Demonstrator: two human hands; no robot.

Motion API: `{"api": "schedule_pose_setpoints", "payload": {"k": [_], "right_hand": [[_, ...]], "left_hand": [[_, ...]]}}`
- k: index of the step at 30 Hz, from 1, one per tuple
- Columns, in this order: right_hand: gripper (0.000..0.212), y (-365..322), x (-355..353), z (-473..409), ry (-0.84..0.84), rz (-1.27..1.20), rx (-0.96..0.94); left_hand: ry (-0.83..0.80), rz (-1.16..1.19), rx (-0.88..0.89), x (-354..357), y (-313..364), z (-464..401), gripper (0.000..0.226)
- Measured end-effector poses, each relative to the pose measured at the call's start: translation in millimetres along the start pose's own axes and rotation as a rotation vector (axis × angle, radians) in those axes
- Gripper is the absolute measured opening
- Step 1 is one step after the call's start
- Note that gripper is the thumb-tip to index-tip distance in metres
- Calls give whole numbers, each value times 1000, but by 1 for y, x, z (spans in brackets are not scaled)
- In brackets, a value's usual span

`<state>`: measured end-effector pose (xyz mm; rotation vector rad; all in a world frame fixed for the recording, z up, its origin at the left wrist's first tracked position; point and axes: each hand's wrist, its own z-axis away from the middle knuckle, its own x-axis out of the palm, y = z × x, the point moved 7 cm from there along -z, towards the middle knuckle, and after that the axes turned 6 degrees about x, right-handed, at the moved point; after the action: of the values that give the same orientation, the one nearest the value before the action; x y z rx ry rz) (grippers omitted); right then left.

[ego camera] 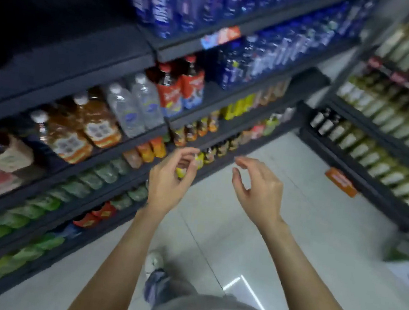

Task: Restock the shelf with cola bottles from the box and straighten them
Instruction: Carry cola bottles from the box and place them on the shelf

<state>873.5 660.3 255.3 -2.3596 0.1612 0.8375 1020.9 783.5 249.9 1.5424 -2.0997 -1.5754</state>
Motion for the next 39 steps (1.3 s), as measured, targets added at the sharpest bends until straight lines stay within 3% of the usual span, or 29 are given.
{"api": "schedule_pose_setpoints", "payload": {"k": [5,10,13,17,21,30,35,39], "right_hand": [[26,152,-97,86,-159,260,368],[43,293,-170,160,-539,322,929],[40,367,-228,185,-559,298,1148],[34,458,-310,213,-503,345,1318],[30,532,-394,232,-344,329,1497],[26,718,-539,213,96,140,1595],[33,847,-569,209,12,85,1600],[47,934,-564,210,-124,90,1539]], "left_hand": [[-535,-1,-105,191,21,29,16],[-1108,-115,-208,372,54,57,18],[-1259,-134,-144,474,86,59,22],[-1342,-128,-84,603,130,63,21],[-1393,-11,-201,719,179,59,13],[-1228,144,-222,927,304,17,19],[-1176,59,-220,1042,313,15,29],[-1103,-46,-68,1113,313,15,40]]}}
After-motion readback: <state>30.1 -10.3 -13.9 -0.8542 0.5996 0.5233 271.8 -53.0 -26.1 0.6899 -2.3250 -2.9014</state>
